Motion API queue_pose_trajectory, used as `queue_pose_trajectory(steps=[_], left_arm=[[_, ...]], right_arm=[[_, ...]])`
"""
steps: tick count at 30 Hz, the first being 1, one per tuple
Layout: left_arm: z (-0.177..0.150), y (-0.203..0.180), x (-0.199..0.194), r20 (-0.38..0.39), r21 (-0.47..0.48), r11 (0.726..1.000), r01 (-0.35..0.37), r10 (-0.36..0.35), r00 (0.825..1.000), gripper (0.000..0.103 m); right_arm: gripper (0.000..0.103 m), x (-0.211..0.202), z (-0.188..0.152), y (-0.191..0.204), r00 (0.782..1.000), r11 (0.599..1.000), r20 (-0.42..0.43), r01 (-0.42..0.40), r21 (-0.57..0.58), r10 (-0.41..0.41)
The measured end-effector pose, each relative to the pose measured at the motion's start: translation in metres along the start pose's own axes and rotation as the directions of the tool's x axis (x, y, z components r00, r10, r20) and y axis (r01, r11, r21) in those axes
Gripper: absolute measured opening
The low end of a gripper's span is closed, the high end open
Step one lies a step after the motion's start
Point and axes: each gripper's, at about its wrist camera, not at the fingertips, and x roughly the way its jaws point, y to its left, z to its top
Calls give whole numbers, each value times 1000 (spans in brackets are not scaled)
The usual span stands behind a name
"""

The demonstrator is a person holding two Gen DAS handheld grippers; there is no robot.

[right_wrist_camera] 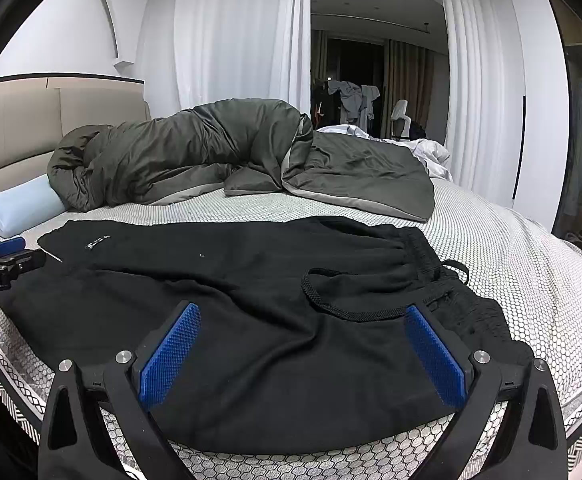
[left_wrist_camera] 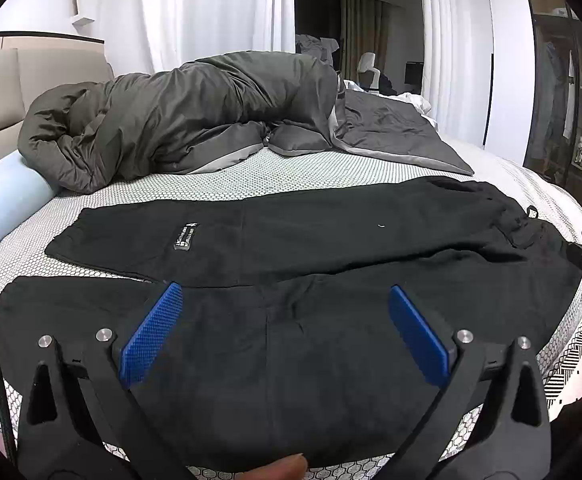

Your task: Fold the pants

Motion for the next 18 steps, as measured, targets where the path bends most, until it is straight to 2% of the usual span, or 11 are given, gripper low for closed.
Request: queue_pose_trajectory(steps=[18], left_arm=[[5,5,-4,1,-5,1000,-3,3,1000,102]], right_arm=[[103,2,-1,0,1000,1000,-6,23,-7,-23]])
